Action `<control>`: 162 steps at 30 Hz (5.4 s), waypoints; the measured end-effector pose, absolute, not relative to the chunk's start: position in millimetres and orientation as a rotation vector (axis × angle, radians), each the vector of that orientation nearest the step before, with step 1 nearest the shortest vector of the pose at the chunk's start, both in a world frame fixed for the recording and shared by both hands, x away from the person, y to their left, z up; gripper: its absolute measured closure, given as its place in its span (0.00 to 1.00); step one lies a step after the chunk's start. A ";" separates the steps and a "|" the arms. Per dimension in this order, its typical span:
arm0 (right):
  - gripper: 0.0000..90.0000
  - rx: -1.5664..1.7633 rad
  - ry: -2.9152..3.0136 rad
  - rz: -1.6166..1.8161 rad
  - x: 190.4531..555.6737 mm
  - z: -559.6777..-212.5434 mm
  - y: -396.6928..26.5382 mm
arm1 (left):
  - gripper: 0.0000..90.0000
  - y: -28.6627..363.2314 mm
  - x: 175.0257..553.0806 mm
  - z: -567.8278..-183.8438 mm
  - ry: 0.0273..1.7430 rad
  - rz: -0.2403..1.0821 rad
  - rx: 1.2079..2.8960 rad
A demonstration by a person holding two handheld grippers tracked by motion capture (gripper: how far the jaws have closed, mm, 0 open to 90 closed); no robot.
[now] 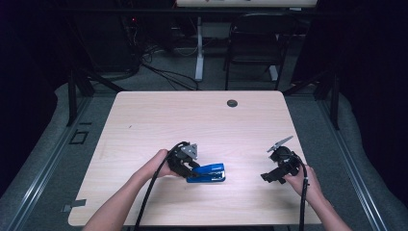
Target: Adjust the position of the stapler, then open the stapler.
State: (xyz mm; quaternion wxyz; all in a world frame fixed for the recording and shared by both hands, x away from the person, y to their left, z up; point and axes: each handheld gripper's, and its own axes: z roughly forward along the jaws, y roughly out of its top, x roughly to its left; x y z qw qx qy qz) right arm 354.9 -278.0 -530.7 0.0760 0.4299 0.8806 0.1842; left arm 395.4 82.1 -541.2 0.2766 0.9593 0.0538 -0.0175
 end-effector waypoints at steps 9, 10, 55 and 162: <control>0.05 1.282 2.629 0.547 353.3 -527.4 -279.0 | 0.30 85.6 399.7 -521.7 0.356 -0.014 2.434; 0.05 1.287 2.629 0.557 353.5 -528.1 -277.5 | 0.28 85.6 399.0 -521.0 0.355 -0.018 2.425; 0.05 1.251 2.641 0.549 353.4 -525.7 -275.3 | 0.43 18.1 383.4 -534.0 0.337 -0.030 2.457; 1.00 0.870 2.766 0.925 363.1 -532.4 -146.6 | 0.73 44.2 373.1 -498.7 0.113 0.080 2.430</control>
